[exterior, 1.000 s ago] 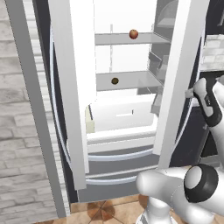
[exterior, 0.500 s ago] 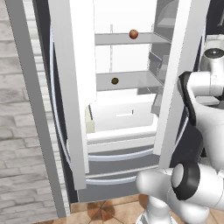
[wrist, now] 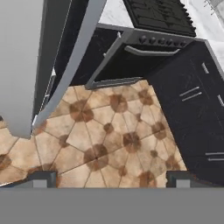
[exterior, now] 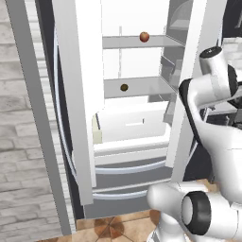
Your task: Retrieve the peach and kiwi from the fridge and place them into the bowl on the dining table.
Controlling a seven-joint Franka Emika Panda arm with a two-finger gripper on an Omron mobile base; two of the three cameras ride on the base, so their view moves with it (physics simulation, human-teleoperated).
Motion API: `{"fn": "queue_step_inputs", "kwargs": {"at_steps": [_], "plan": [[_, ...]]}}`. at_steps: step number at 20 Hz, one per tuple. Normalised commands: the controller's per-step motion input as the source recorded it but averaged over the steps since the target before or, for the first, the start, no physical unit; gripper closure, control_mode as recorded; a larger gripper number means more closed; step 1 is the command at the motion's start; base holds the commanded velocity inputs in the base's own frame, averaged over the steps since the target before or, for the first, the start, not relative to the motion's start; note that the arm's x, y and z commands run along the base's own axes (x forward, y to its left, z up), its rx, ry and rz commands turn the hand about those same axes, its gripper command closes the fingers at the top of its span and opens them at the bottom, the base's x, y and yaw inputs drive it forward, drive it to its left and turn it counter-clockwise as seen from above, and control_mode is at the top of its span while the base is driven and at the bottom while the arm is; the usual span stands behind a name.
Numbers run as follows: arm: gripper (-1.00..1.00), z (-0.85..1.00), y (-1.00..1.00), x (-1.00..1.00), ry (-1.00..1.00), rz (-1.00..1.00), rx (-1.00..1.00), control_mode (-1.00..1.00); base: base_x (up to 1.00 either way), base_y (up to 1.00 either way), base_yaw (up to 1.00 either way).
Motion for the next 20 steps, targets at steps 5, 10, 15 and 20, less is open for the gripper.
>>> {"fn": "queue_step_inputs", "kwargs": {"at_steps": [5, 10, 15, 20], "plan": [[-1.00, 0.00, 0.49, -0.75, 0.05, 0.19, -0.20, -1.00, 0.00, 0.00, 0.00], [-1.00, 0.00, 0.71, -0.67, 0.00, 0.20, -0.24, -1.00, 0.00, 0.00, 0.00], [-1.00, 0.06, 0.42, -0.47, 0.03, 0.15, -0.20, -1.00, 0.00, 0.00, 0.00], [-1.00, 0.07, 0.14, -0.21, 0.11, 0.17, -0.14, -1.00, 0.00, 0.00, 0.00]]}}
